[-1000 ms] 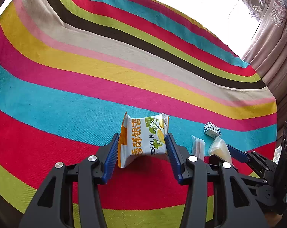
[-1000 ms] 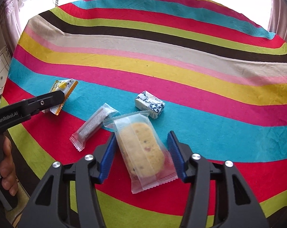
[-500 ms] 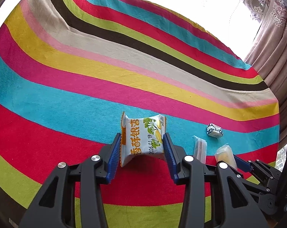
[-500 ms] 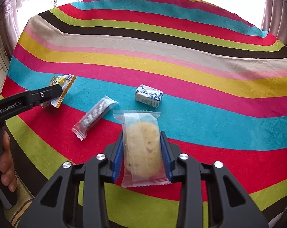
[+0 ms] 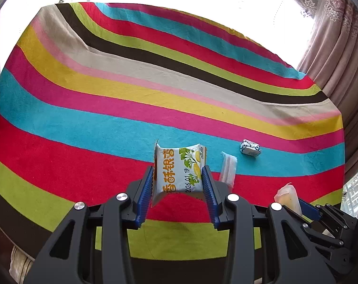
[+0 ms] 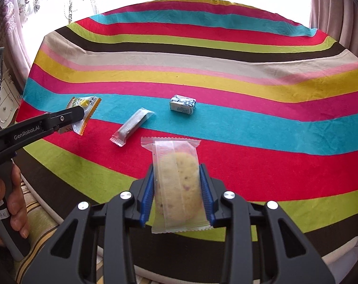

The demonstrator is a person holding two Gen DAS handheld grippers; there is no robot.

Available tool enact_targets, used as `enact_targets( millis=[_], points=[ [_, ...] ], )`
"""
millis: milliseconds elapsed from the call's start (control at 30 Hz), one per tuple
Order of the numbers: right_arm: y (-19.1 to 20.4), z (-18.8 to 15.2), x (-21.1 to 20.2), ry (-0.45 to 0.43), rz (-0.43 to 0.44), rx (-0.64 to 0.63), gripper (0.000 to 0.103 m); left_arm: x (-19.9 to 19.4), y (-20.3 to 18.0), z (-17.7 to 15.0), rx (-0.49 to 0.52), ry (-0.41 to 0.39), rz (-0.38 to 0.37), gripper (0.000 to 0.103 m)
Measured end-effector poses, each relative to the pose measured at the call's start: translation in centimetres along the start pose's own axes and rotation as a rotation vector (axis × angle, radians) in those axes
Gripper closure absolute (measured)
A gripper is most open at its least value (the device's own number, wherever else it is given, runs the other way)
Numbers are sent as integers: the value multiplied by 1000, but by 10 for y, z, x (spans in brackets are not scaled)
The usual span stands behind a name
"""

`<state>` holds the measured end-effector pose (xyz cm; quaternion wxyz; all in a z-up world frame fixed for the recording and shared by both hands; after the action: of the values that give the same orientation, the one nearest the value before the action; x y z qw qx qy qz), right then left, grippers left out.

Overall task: Organize snacks
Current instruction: 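Lift both held snacks and carry them over the white box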

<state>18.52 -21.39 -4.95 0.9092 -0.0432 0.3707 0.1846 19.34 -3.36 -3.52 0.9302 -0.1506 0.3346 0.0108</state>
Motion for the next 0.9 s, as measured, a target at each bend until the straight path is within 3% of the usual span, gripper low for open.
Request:
enact_targets(
  millis=[433,900],
  points=[
    [-14,-21,-37,-3,28,77,67,-39,-58,-29,42,37,-60,65],
    [-50,-39,-70,-16,52,161,67,-53,-123,-65,111,117,-127,65]
  ],
)
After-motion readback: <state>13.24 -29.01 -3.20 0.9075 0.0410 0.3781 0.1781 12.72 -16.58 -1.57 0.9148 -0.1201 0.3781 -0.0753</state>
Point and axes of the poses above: each gripper's, at about its wrist camera, not at the fingertips, and x roughly the way its jaws point, y to its left, z to its top, the point moved 7 cm from there along x, roughly the way its jaws point, and after that the axes turned 7 degrees about -y, right-handed, at the moved point
